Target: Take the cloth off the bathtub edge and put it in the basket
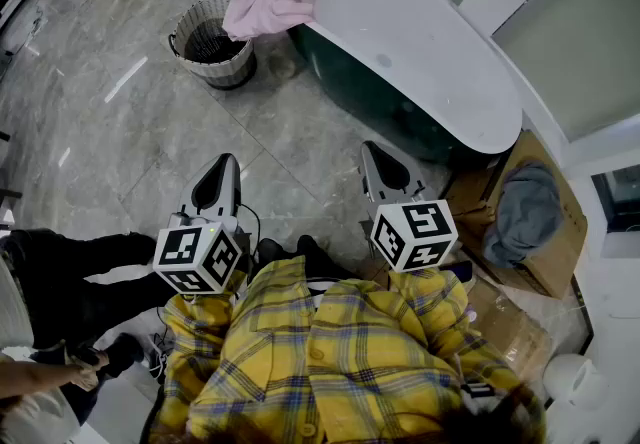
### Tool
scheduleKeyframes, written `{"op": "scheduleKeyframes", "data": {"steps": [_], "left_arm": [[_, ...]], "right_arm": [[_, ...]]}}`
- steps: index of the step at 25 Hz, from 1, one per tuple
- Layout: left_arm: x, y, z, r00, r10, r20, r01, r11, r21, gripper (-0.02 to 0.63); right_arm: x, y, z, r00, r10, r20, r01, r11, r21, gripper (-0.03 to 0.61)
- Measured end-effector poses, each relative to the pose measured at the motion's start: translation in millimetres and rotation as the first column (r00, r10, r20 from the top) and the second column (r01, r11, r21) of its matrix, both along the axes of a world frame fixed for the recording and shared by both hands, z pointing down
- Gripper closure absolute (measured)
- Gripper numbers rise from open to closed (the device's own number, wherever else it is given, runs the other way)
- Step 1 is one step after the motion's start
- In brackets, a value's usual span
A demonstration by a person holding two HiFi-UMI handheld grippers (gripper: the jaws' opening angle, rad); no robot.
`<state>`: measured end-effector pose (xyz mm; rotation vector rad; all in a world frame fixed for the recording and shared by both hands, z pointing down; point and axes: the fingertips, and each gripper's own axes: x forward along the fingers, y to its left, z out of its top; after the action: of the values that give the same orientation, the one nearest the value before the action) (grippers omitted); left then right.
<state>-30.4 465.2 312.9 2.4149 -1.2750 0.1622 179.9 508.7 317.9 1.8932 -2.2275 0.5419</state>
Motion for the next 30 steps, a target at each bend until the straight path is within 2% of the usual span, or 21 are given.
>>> {"op": "scheduleKeyframes", "data": {"steps": [7,17,28,29,30], "left_arm": [[21,-14,0,1.000,0.010,-0.022,-0.010,1.000,-0.004,0.591],[53,-13,14,1.000,0.025,0.003,-0.025,0.999,-0.039,0.591],[42,-47,15,1.000,-0.006,-0.002,0.006,0.999,-0.033,0.592],[40,-54,16,1.000,-0.010,-0.005,0.010,0.999,-0.031,0.592],[37,-62,17,1.000,-0.013,-0.008,0.013,0.999,-0.030,0.592]], "right_arm": [[15,-9,4,1.000,-0.016,0.017,0.016,1.000,0.014,0.552],[28,-9,22,0.996,-0.080,0.030,0.080,0.997,-0.006,0.551],[16,-47,26,0.991,-0.128,0.040,0.127,0.992,0.015,0.548],[13,-55,25,0.990,-0.137,0.036,0.136,0.991,0.020,0.541],[9,-63,25,0.989,-0.147,0.034,0.146,0.989,0.024,0.507]]}}
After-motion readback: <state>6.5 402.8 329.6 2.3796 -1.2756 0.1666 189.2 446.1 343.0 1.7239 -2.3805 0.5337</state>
